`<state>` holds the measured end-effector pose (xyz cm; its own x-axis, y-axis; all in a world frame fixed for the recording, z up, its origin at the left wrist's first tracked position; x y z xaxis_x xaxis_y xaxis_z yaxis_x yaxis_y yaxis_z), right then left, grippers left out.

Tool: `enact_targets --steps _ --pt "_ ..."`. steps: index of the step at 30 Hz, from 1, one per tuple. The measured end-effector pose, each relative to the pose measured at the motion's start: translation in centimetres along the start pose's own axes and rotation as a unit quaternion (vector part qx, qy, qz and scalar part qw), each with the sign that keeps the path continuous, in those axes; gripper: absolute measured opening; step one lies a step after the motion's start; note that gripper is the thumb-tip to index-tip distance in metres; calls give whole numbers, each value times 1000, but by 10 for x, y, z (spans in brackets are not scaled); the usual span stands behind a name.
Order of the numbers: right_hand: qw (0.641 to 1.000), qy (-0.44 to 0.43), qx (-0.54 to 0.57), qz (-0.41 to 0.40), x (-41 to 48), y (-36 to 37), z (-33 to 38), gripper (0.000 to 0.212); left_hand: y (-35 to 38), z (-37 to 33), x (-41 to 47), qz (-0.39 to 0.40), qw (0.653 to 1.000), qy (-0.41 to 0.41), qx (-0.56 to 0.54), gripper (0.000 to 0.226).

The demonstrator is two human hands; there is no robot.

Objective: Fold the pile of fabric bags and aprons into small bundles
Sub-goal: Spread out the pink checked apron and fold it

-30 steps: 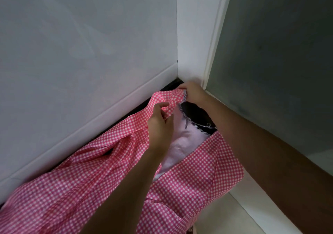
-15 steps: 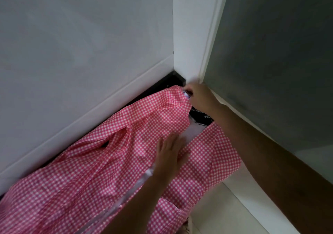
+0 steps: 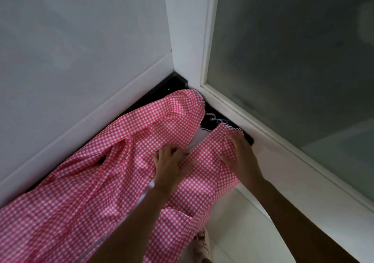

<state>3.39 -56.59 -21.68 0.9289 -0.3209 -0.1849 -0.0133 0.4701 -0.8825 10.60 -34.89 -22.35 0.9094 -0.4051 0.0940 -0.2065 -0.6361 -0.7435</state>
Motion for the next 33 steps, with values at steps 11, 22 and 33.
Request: enact_targets --steps 11,22,33 --pt "943 152 218 -198 -47 -17 -33 16 -13 -7 9 -11 996 -5 -93 34" --pt "907 241 300 169 -82 98 -47 57 -21 -12 21 -43 996 -63 51 15" --pt "941 84 259 203 -75 57 -45 77 26 -32 -72 203 961 -77 171 97"
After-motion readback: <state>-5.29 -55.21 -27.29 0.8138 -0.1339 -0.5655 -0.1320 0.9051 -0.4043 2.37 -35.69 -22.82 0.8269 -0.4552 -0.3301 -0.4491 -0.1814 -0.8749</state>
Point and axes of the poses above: each hand's wrist, its own x-axis towards the middle knuckle, its own y-axis out of the palm, z = x × y, the point moved 5 cm from there along x, towards the middle knuckle, and after that the axes turned 9 degrees about -x, right-handed, at the moved point
